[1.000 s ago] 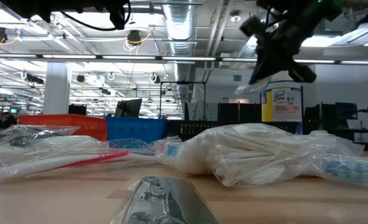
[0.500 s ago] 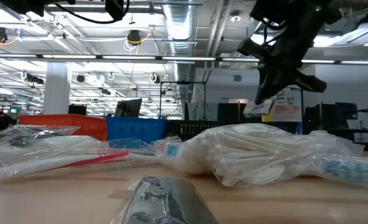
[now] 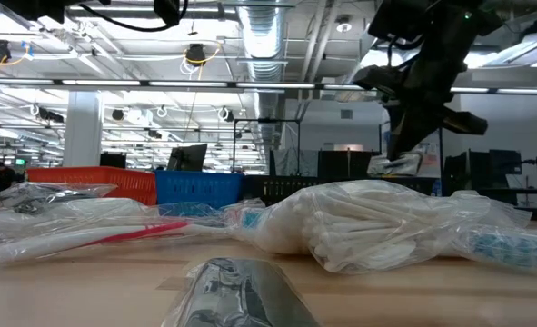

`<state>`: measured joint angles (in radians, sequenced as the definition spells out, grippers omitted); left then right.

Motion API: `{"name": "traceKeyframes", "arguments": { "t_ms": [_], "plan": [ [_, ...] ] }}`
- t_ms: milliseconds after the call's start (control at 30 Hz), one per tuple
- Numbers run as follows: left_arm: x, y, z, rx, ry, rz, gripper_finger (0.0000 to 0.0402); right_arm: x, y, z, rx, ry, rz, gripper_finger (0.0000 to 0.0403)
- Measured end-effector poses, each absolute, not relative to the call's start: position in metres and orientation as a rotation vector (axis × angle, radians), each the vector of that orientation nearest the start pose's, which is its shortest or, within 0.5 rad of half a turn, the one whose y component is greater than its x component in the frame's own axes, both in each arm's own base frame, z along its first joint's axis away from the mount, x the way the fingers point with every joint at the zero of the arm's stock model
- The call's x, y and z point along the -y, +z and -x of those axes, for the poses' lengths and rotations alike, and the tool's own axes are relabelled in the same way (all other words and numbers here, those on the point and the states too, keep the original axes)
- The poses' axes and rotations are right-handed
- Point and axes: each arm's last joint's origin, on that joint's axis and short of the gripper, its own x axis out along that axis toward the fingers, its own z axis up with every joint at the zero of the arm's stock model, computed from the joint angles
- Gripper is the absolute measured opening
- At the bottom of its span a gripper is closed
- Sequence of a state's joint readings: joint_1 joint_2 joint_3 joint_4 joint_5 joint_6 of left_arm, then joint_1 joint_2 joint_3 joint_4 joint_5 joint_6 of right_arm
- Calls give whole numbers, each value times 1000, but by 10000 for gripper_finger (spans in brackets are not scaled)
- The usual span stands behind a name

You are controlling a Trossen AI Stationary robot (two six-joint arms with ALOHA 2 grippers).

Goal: Pick & Place Travel size toiletries
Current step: Put the black comb into the right black bin

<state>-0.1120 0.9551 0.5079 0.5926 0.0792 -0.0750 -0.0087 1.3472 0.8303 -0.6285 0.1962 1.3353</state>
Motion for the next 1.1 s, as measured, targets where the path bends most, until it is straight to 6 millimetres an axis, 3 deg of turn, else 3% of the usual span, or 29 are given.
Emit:
{"name": "traceKeyframes", "arguments": {
  "t_ms": [433, 633, 867, 1100],
  "plan": [
    [26, 282, -208, 146, -198, 78, 8, 7, 205, -246, -829, -859, -1008, 142],
    [26, 282, -208, 144, -198, 78, 8, 7, 215, -253, -764, -715, -931, 189],
    [26, 281, -208, 138, -198, 78, 8, 0, 253, -248, -608, -428, -847, 204],
    [26, 280, -208, 122, -199, 94, 8, -27, 285, -238, -456, -186, -730, 189]
  ]
}}
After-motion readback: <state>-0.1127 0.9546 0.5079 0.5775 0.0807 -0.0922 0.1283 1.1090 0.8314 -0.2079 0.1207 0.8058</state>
